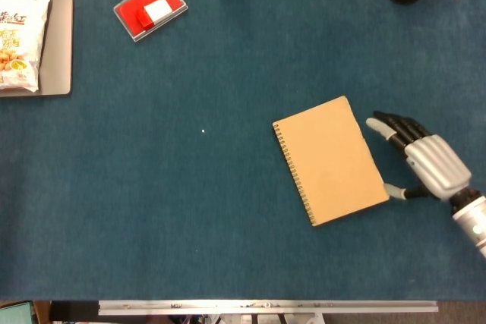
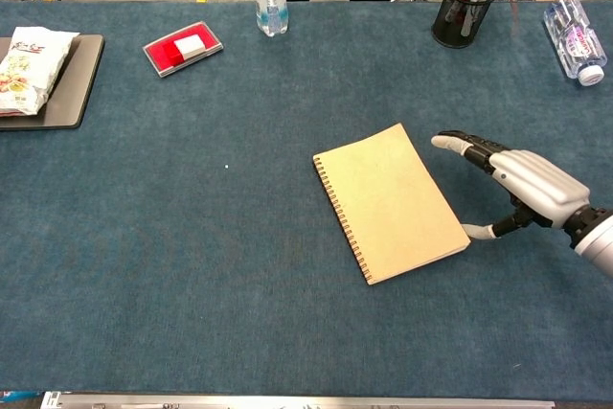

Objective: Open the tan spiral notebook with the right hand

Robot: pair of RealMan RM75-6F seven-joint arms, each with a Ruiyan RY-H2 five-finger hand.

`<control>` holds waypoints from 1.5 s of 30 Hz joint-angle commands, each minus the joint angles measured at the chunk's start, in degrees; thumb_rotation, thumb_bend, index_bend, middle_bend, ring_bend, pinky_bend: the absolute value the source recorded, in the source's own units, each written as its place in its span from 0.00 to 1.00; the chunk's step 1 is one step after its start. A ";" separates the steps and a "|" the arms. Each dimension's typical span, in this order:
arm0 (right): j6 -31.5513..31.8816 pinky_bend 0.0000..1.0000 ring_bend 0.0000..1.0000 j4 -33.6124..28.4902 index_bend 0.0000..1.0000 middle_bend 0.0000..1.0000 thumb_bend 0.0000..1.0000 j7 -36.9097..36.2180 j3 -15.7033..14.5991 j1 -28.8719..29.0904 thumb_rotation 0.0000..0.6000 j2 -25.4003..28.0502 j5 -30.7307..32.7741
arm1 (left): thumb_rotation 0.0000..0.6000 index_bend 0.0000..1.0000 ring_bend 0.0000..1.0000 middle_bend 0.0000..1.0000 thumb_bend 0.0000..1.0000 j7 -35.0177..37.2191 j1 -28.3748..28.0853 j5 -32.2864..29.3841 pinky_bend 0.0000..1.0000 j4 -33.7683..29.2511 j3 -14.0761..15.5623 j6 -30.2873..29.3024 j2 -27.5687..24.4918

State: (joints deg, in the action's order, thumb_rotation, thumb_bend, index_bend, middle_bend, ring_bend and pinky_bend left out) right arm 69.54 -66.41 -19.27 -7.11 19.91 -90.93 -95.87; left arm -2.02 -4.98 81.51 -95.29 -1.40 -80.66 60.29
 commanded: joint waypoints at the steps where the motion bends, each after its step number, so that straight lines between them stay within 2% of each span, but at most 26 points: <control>1: -0.82 0.11 0.00 -1.53 0.00 0.00 0.00 -2.06 -1.06 0.82 1.00 1.14 -1.07 | 1.00 0.44 0.28 0.36 0.43 -0.03 -0.01 -0.08 0.45 -0.01 -0.01 0.06 -0.02; 9: 1.72 0.11 0.00 -3.28 0.00 0.00 0.00 -1.24 -1.31 0.88 1.00 2.63 -2.87 | 1.00 0.44 0.28 0.36 0.43 -0.15 -0.05 -0.26 0.45 0.00 -0.03 0.27 -0.06; 23: 6.42 0.11 0.00 -10.83 0.00 0.00 0.00 7.30 -0.27 0.74 1.00 9.71 -5.09 | 1.00 0.44 0.28 0.36 0.43 -0.82 -0.15 -0.48 0.45 -0.02 0.03 0.58 0.10; 27: 6.60 0.11 0.00 -10.64 0.00 0.00 0.00 10.82 0.40 1.34 1.00 11.19 -5.81 | 1.00 0.44 0.28 0.36 0.43 -0.84 -0.20 -0.60 0.45 0.03 0.01 0.73 0.11; 32: 6.49 0.11 0.00 -3.96 0.00 0.01 0.00 16.83 1.44 3.16 1.00 10.33 -8.25 | 1.00 0.44 0.28 0.36 0.43 -0.88 -0.28 -0.75 0.45 0.14 0.03 1.01 0.17; 36: 6.37 0.11 0.00 2.21 0.00 0.01 0.00 18.60 1.07 5.13 1.00 8.89 -11.18 | 1.00 0.44 0.28 0.36 0.43 -1.08 -0.31 -0.85 0.45 0.13 0.04 1.09 0.26; 45: 11.43 0.11 0.00 17.40 0.00 0.03 0.00 13.47 -0.77 7.85 1.00 2.71 -16.61 | 1.00 0.44 0.28 0.36 0.43 -1.05 -0.24 -0.96 0.45 0.11 0.04 1.05 0.19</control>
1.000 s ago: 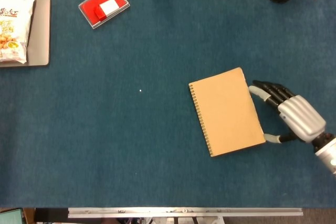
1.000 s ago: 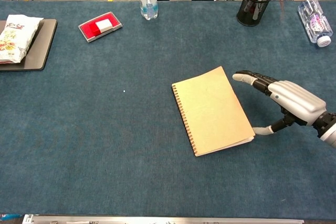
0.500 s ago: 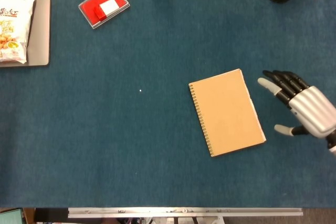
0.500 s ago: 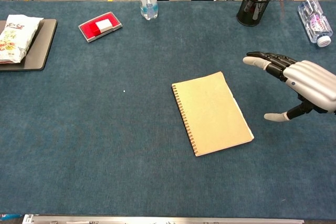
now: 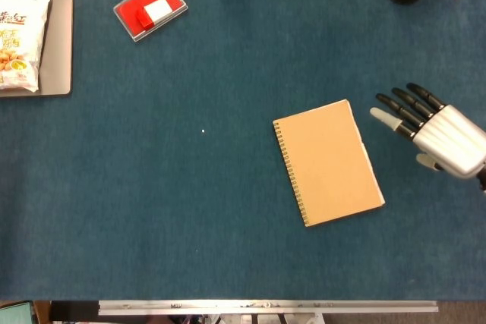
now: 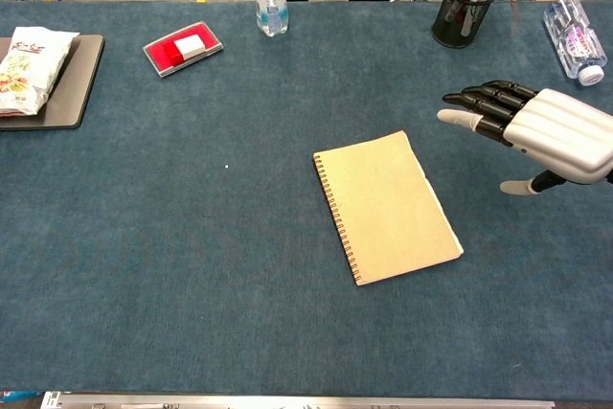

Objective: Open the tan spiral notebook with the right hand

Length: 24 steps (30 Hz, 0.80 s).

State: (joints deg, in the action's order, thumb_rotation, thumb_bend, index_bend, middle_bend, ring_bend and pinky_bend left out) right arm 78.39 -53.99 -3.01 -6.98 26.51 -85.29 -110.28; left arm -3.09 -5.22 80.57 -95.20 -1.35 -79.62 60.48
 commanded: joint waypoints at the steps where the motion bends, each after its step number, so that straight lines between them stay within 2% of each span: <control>1: 3.57 0.11 0.00 6.89 0.00 0.03 0.00 -4.23 -1.14 1.37 1.00 -3.94 -2.55 | 1.00 0.44 0.28 0.36 0.43 0.04 -0.01 -0.04 0.45 0.05 0.01 0.07 -0.01; 6: 6.06 0.11 0.00 13.87 0.00 0.03 0.00 -9.41 -2.20 1.64 1.00 -7.59 -3.13 | 1.00 0.44 0.28 0.36 0.43 0.26 0.00 0.01 0.45 0.01 0.03 0.08 -0.11; 10: 6.31 0.11 0.00 17.52 0.00 0.03 0.12 -11.64 -3.19 1.83 1.00 -9.51 -3.11 | 1.00 0.44 0.28 0.36 0.43 0.41 0.02 -0.11 0.45 0.09 -0.01 0.12 -0.14; 13: 6.53 0.11 0.00 19.20 0.00 0.03 0.17 -12.22 -3.62 1.87 1.00 -10.46 -2.92 | 1.00 0.44 0.28 0.36 0.43 0.47 0.03 -0.14 0.45 0.08 0.01 0.17 -0.18; 24: 7.44 0.11 0.00 23.00 0.00 0.03 0.20 -14.18 -4.99 1.98 1.00 -12.90 -2.27 | 1.00 0.44 0.28 0.36 0.43 0.67 0.06 -0.09 0.45 -0.03 0.02 0.12 -0.29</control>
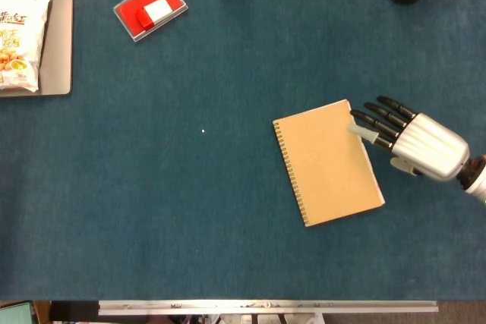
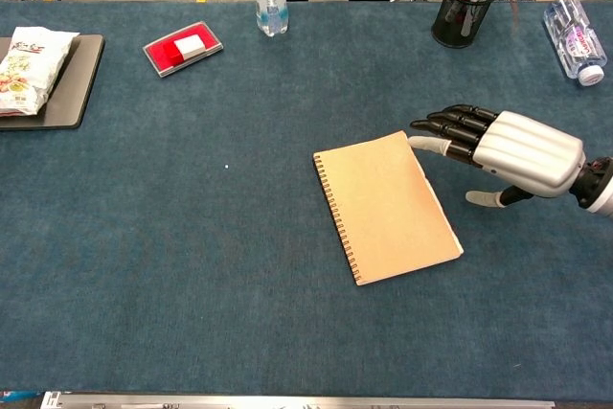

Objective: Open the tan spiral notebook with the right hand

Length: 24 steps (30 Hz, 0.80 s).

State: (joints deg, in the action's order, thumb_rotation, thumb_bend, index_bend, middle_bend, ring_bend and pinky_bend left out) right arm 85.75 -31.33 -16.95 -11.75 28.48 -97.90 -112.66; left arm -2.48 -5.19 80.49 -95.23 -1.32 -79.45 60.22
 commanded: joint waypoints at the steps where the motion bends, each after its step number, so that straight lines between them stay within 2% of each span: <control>1: 0.08 0.11 0.00 0.59 0.00 0.03 0.20 -0.31 -0.36 0.03 1.00 -0.47 0.13 | 1.00 0.44 0.28 0.36 0.43 0.12 0.04 0.00 0.45 -0.02 -0.01 -0.07 -0.06; 24: -0.47 0.11 0.00 4.58 0.00 0.03 0.20 -2.78 -2.42 0.19 1.00 -4.10 1.39 | 1.00 0.44 0.28 0.36 0.43 0.18 0.25 0.07 0.45 -0.20 0.07 -0.28 -0.28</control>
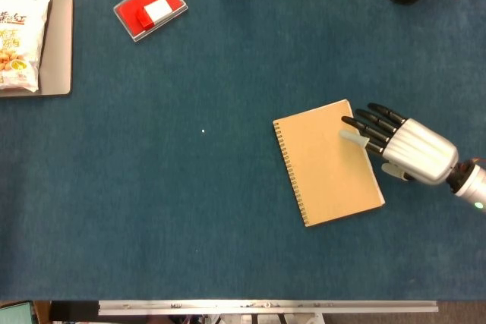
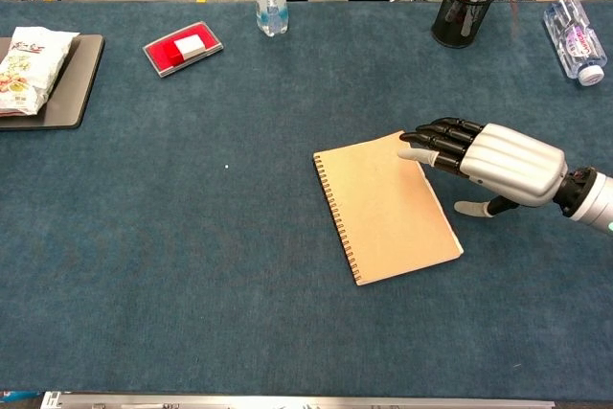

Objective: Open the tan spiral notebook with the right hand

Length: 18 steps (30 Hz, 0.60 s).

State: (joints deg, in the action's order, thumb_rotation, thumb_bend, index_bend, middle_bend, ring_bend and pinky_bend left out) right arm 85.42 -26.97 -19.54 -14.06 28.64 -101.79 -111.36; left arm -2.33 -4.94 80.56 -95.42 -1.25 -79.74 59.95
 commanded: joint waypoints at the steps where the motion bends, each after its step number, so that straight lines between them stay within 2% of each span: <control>1: -0.18 0.11 0.00 0.39 0.00 0.03 0.21 -0.35 -0.19 0.04 1.00 -0.36 0.11 | 1.00 0.44 0.28 0.36 0.43 0.04 0.00 0.00 0.45 0.01 0.00 0.00 0.00; 18: -0.02 0.11 0.00 2.35 0.00 0.03 0.23 -2.19 -0.86 -0.33 1.00 -2.25 1.07 | 1.00 0.44 0.28 0.36 0.43 0.14 0.20 0.29 0.45 -0.12 0.10 -0.29 -0.17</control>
State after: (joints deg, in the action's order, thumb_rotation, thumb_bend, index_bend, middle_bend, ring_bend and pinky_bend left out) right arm 85.41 -24.65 -21.70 -14.90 28.33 -104.01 -110.31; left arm -2.18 -4.75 80.85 -95.54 -1.15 -80.03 59.78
